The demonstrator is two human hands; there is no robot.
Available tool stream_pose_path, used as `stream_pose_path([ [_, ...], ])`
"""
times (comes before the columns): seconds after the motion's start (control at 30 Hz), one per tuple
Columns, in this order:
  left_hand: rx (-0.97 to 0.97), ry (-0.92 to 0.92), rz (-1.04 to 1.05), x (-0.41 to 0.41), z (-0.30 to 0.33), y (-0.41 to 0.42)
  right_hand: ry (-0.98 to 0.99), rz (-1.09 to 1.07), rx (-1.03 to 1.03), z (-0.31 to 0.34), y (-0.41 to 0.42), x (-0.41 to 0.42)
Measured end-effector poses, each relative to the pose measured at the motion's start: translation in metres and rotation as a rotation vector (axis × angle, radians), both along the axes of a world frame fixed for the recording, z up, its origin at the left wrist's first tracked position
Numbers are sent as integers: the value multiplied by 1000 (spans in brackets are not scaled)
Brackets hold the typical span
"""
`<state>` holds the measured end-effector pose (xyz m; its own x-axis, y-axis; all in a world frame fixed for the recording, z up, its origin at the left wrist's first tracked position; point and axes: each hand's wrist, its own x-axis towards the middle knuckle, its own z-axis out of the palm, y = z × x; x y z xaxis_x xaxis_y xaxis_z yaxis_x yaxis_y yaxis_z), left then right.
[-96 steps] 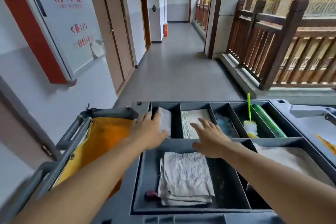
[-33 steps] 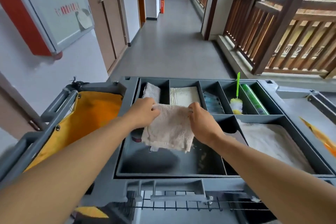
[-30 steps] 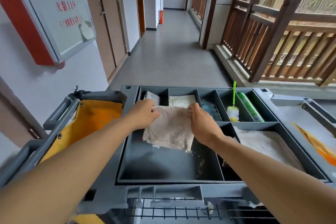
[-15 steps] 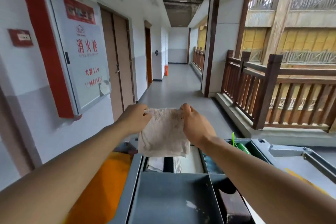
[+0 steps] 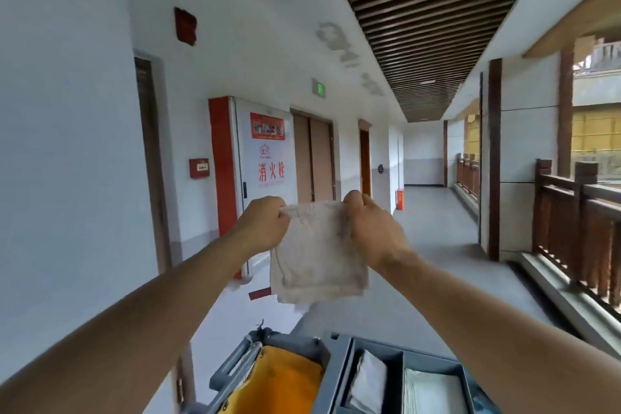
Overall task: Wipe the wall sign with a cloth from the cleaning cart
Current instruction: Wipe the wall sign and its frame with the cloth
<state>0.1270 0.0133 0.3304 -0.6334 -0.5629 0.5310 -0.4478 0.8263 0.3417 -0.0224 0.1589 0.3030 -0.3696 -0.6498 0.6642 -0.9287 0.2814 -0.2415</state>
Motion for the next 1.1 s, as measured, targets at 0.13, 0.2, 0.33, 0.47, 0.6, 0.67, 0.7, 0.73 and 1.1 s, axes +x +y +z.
stream_pose_path([
  [0.13,-39,46,116,48,26,0,65,142,-49,30,-19,27],
  [0.2,-56,60,163,73,42,2,114,168,-64,46,-29,43],
  [0.33,-125,79,307,132,79,14,113,300,-117,80,-48,89],
  [0.47,-221,57,455,191,110,31,152,401,-159,109,-63,136],
  [0.6,-288,34,578,261,136,53,202,487,-188,140,-70,196],
  [0.67,-308,23,644,299,148,67,224,540,-212,152,-69,231],
  [0.7,-309,26,667,312,153,72,240,567,-222,157,-68,244],
  [0.73,-318,30,693,329,159,78,255,596,-234,163,-66,261],
  [1.1,-453,107,929,519,211,162,323,774,-399,222,-33,454],
])
